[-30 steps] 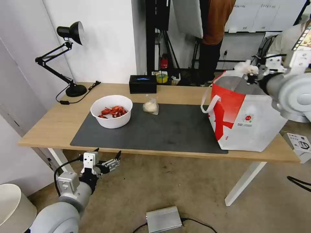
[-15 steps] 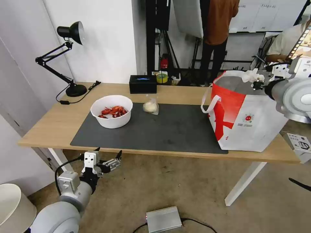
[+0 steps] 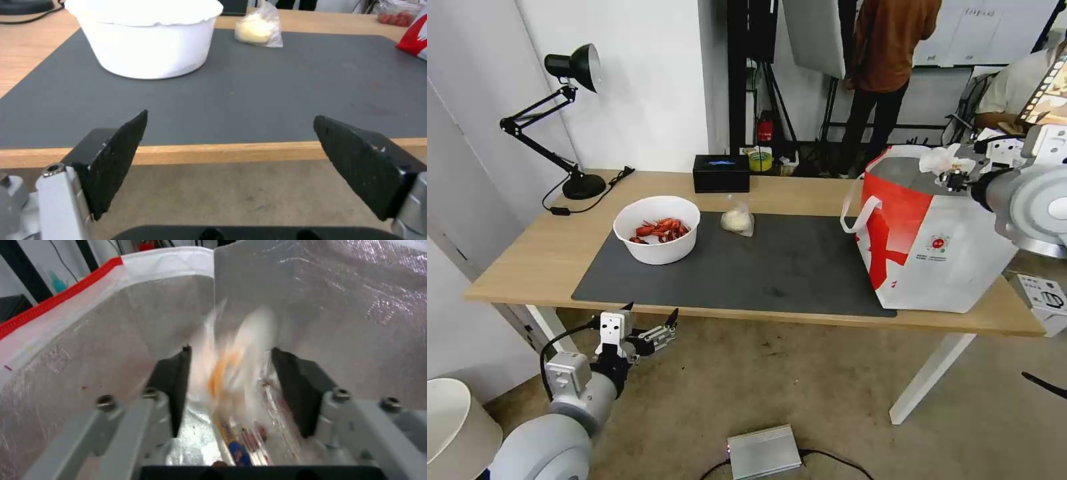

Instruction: Pick up the trash from the table and place it into the takeout bag.

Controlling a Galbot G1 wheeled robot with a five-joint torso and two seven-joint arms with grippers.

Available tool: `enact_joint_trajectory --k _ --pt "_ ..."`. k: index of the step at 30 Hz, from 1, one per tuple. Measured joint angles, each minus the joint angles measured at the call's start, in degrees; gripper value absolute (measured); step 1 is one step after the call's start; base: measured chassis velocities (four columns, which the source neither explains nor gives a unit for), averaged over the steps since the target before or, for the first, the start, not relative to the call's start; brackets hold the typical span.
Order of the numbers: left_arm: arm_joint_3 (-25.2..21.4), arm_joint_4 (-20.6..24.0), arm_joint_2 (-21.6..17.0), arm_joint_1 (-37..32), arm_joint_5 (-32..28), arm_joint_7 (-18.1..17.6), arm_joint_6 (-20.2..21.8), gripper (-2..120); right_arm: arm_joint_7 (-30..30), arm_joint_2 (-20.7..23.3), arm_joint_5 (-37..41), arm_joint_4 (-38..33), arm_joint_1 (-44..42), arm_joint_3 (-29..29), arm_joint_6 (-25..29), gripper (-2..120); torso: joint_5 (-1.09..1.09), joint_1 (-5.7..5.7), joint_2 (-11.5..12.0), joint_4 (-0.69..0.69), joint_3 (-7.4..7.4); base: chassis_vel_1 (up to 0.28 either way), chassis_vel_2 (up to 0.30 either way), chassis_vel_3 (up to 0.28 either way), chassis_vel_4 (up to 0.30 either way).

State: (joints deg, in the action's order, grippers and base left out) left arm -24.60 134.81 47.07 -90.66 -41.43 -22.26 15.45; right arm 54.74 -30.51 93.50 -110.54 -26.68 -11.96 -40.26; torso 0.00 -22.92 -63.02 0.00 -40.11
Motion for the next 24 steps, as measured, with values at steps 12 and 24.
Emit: enact_joint_trajectory --k 12,24 --pt "-0.3 0.5 0.4 -0.5 0.0 0.0 0.0 100 -4.2 0.4 -2.2 -1.7 -1.0 -0.9 2.2 96 0.0 0.0 0.0 0.0 0.0 0.0 0.0 0.0 0.0" --pt "-0.8 0.8 0.6 -1.0 0.2 0.0 0.0 100 -21.3 -1.2 -12.5 -6.9 -4.6 -0.9 13.6 100 0.0 0.0 0.0 0.0 0.0 0.0 0.0 0.0 0.0"
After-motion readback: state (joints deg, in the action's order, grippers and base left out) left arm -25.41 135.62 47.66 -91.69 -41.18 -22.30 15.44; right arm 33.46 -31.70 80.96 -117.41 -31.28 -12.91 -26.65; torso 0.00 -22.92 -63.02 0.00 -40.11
